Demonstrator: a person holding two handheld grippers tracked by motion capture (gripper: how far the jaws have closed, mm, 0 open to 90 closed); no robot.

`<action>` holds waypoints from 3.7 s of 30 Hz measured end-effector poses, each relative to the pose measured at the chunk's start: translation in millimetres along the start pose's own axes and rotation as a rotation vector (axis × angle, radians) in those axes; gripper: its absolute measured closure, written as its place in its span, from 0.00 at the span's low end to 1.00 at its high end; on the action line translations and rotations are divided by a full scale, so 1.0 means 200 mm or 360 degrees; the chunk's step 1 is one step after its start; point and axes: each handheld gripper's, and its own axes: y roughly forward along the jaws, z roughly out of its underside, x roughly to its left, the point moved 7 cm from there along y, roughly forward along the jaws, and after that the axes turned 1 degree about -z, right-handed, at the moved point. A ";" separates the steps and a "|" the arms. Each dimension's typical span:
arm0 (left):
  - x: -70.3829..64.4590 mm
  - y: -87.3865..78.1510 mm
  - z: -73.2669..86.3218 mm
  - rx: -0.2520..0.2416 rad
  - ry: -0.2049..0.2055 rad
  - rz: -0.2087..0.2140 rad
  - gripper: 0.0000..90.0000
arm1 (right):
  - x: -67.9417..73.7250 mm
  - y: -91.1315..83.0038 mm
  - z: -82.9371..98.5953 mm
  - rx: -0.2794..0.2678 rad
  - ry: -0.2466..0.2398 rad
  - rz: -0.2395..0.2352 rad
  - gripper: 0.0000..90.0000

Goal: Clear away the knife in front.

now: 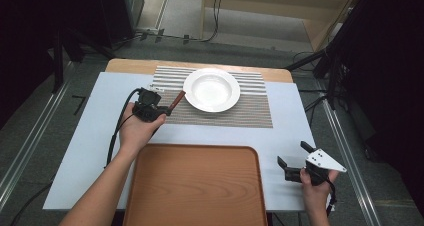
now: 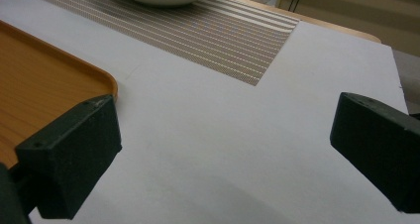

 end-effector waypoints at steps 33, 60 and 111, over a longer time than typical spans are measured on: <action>-0.22 -0.21 0.23 -0.0090 0.0055 0.0071 0.85 | 0.00 0.00 0.00 -0.0001 -0.0004 -0.0004 0.00; -0.31 -0.28 0.53 -0.0080 -0.0041 0.0084 0.85 | 0.00 0.00 0.00 -0.0017 -0.0003 -0.0017 0.00; -0.33 -0.31 0.89 -0.0025 -0.0179 -0.0031 0.85 | 0.01 0.00 0.00 -0.0003 -0.0008 -0.0007 0.00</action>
